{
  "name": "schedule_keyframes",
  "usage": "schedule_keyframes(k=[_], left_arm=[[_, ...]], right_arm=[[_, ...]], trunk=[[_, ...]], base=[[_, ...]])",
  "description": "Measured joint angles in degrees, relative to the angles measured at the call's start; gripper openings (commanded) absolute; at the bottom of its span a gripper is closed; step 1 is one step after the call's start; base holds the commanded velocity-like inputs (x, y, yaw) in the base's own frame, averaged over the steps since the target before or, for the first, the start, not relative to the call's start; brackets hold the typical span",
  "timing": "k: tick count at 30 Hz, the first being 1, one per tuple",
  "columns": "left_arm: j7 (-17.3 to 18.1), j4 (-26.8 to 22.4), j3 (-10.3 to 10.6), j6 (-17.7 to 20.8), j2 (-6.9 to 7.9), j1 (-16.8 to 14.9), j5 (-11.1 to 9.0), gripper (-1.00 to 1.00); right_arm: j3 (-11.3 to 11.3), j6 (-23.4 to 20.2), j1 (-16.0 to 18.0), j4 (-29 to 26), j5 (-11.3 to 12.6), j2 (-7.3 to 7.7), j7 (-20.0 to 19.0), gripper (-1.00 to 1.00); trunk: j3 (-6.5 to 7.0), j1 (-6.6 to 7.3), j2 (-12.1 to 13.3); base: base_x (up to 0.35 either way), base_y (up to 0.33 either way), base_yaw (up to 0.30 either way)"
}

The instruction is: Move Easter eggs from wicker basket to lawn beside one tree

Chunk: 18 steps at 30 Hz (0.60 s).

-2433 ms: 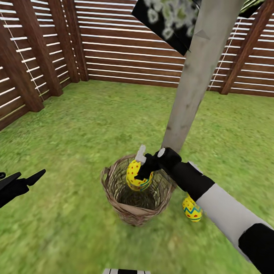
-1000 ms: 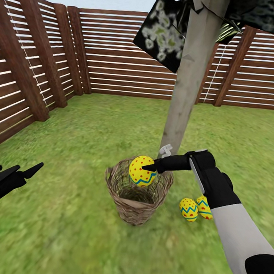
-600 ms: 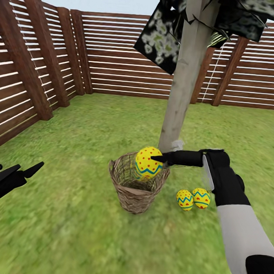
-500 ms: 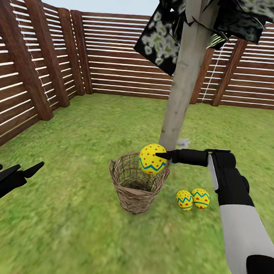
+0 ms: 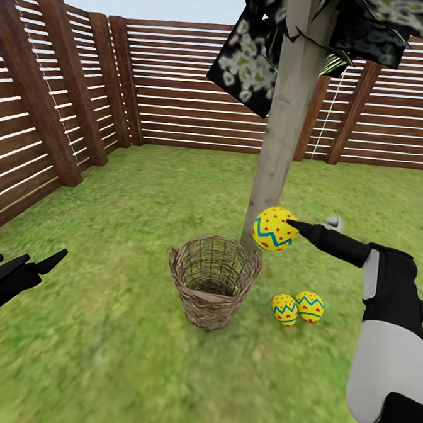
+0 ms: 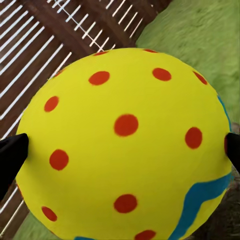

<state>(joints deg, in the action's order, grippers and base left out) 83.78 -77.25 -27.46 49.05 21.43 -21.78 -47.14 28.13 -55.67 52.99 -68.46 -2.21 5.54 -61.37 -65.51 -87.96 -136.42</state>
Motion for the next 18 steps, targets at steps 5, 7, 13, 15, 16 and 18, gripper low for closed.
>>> schedule_keyframes(k=[5, 7, 13, 15, 16, 18], left_arm=[[0.0, 0.0, 0.0, 0.0, 0.0, 0.0, 0.0, 1.0], [0.0, 0.0, 0.0, 0.0, 0.07, 0.0, 0.0, 1.0], [0.0, 0.0, 0.1, 0.0, 0.09, 0.0, 0.0, 1.0], [-0.1, 0.0, 0.1, 0.0, 0.09, 0.0, 0.0, 1.0], [-0.1, 0.0, 0.1, 0.0, 0.09, 0.0, 0.0, 1.0], [-0.5, 0.0, 0.1, 0.3, 0.16, 0.0, 0.3, 1.0]], right_arm=[[3.5, -1.8, -0.2, 2.7, 0.3, -0.01, -0.1, -1.0], [9.2, -0.4, -0.2, 3.4, -1.2, 0.02, 0.2, -1.0], [10.2, -0.4, -0.2, 3.5, -1.2, 0.01, 0.2, -1.0], [10.2, -0.4, -0.2, 3.5, -1.2, 0.01, 0.2, -1.0], [10.2, -0.4, -0.2, 3.6, -1.2, 0.01, 0.2, -1.0], [10.2, -0.4, -0.2, 3.7, -1.2, -0.05, 0.2, -1.0]], trunk=[[0.0, -0.01, 0.0], [0.0, -0.03, 0.0], [0.01, -0.02, 0.0], [0.01, -0.02, 0.0], [0.01, -0.02, 0.0], [0.01, -0.01, 0.0]], base=[[-0.068, -0.057, 0.0], [-0.239, -0.208, 0.0], [-0.232, -0.256, 0.0], [-0.181, -0.298, 0.0], [-0.157, -0.309, 0.0], [-0.098, -0.324, 0.0]])
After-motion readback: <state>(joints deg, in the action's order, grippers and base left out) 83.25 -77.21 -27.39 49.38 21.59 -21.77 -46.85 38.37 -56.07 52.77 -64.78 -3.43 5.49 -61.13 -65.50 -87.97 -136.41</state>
